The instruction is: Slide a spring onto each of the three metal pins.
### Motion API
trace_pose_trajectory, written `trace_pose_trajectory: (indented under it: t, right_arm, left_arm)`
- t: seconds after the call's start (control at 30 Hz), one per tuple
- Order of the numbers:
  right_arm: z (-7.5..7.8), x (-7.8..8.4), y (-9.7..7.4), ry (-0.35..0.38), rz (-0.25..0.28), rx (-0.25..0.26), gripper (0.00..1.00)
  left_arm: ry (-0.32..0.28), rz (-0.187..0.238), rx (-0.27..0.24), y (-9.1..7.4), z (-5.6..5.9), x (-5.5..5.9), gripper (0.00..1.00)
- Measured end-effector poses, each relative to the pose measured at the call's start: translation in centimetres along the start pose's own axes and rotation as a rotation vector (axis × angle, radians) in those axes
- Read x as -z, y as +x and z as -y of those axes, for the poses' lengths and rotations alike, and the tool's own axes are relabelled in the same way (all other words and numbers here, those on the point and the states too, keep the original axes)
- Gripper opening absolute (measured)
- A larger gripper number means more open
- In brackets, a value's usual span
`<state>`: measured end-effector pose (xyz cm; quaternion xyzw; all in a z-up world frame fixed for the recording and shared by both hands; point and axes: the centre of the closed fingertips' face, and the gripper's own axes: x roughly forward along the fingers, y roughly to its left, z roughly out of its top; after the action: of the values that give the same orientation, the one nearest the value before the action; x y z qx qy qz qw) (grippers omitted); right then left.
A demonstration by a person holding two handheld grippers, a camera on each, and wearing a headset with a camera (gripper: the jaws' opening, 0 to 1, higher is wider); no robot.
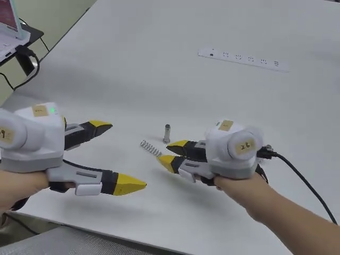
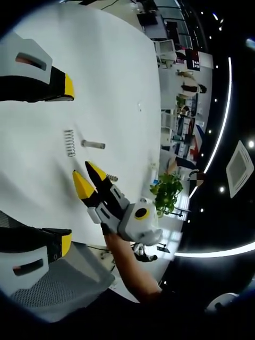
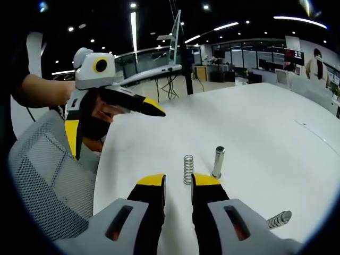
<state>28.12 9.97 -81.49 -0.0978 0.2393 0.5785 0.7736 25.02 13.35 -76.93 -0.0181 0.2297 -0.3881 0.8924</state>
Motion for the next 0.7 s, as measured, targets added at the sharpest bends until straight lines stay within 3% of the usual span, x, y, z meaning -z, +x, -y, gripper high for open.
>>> trace_pose_trajectory:
  t: [0.7]
  right_arm:
    - [1.2,1.3,3.3,-0.004,-0.081,0.020,0.15]
  left_arm:
    - [-0.019,0.007,-0.006,-0.4,-0.3,0.4,0.96]
